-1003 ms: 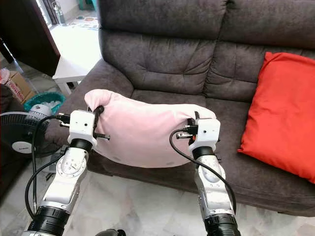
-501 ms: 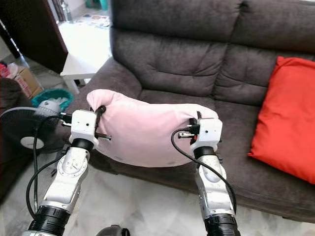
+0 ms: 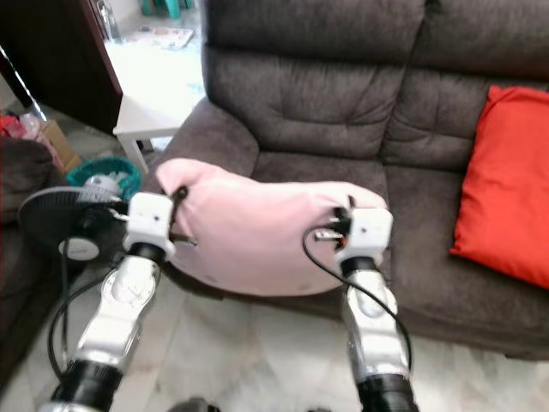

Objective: Move the pillow to the sofa from floor

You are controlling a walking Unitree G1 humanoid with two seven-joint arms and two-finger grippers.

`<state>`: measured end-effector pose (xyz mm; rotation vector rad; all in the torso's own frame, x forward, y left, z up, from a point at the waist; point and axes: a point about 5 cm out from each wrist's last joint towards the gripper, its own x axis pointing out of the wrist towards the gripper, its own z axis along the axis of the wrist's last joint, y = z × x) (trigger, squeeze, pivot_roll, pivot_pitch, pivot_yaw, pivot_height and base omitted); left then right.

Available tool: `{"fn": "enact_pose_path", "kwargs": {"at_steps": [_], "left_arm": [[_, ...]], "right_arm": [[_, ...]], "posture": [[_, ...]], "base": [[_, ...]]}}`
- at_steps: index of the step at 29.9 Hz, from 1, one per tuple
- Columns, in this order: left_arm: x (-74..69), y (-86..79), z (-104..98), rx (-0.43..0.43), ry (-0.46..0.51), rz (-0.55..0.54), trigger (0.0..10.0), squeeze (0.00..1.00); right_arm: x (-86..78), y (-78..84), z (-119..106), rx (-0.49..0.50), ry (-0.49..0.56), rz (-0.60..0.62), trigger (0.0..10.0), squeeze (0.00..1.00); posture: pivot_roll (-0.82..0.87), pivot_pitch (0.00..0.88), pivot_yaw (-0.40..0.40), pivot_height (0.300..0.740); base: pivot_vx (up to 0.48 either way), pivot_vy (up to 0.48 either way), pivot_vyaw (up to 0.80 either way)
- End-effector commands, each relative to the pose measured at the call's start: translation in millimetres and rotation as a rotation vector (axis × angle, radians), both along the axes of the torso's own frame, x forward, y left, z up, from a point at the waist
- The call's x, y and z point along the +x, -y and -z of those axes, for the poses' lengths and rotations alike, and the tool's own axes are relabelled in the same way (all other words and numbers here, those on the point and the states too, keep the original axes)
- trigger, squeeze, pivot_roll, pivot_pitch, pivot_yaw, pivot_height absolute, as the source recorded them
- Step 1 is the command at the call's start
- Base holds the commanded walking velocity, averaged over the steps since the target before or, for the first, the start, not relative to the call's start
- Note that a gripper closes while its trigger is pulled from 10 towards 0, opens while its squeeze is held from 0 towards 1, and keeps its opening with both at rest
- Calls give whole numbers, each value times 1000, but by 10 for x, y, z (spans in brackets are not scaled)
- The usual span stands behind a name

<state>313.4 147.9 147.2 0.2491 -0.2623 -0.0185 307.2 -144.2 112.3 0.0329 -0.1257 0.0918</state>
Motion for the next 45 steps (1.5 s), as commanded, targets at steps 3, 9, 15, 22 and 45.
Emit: {"fn": "enact_pose_path", "kwargs": {"at_steps": [3, 9, 15, 22, 45], "left_arm": [[-4, 114, -129, -14, 61, 51, 10000, 0], [-57, 281, -196, -15, 94, 191, 10000, 0], [-49, 254, -192, -16, 85, 178, 10000, 0], [-38, 231, -219, -21, 89, 162, 10000, 0], [-2, 220, -396, -32, 150, 143, 10000, 0]], "right_arm": [[21, 82, -130, 2, 66, 26, 10000, 0], [26, 69, -136, 4, 68, 25, 10000, 0], [23, 54, -167, 13, 88, 24, 10000, 0], [22, 51, -178, 13, 94, 23, 10000, 0], [42, -6, -289, 1, 137, 0, 10000, 0]], "posture": [[98, 86, -1, 740], [103, 87, 0, 740], [102, 85, 2, 740], [101, 85, 2, 740], [103, 81, 3, 740]], "base": [[0, 0, 0], [0, 0, 0], [0, 0, 0], [0, 0, 0], [142, 0, 0]]}}
